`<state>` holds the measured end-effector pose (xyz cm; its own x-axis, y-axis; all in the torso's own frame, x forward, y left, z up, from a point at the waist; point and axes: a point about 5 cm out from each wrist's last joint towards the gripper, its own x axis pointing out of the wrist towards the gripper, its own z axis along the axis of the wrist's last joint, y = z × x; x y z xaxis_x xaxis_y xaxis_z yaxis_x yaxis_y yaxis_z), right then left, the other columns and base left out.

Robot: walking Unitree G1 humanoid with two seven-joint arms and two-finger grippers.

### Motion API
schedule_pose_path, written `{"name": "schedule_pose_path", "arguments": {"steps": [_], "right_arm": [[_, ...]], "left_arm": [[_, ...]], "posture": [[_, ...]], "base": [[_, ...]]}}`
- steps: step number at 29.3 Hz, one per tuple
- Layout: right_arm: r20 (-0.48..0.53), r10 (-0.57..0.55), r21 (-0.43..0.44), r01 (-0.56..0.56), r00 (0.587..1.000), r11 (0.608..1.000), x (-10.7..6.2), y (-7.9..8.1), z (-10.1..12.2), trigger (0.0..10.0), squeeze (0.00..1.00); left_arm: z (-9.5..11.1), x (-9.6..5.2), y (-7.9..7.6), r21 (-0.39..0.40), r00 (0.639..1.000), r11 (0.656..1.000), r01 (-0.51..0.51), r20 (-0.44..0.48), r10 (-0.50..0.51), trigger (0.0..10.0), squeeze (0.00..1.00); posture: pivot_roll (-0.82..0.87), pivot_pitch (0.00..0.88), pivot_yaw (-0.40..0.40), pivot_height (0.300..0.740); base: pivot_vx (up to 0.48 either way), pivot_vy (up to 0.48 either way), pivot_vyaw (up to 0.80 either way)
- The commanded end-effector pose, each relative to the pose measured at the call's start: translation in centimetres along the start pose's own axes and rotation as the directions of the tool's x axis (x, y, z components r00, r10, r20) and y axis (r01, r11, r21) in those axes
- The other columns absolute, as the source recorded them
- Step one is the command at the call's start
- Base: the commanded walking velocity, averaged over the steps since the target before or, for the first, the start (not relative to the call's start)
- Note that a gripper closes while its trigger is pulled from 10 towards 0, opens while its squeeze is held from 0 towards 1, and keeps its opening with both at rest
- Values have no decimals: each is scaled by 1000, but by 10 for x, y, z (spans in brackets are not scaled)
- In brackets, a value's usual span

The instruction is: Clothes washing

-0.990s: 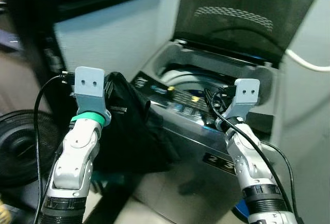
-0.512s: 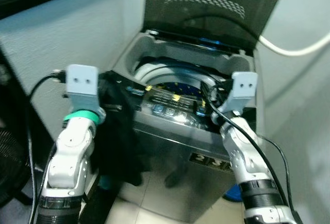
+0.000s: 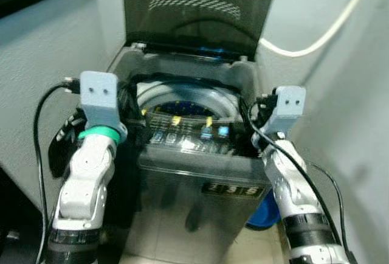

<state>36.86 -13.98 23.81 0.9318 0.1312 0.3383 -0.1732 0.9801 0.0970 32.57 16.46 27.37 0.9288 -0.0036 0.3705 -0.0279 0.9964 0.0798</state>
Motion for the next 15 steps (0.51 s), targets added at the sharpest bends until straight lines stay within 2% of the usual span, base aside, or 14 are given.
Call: {"name": "schedule_pose_path", "arguments": {"steps": [1, 15], "right_arm": [[-16, -8, 8, 8, 1000, 1000, -2, -2, -4, 10000, 0], [4, -6, 31, 6, 1000, 999, 2, 0, 3, 10000, 0]], "left_arm": [[1, -1, -2, -3, 1000, 1000, 11, 3, -11, 10000, 0], [3, -1, -1, -27, 1000, 1000, 9, -1, -9, 10000, 0]], "posture": [[24, 62, -5, 740], [26, 62, -6, 740]], "base": [[0, 0, -800], [0, 0, -800]]}}
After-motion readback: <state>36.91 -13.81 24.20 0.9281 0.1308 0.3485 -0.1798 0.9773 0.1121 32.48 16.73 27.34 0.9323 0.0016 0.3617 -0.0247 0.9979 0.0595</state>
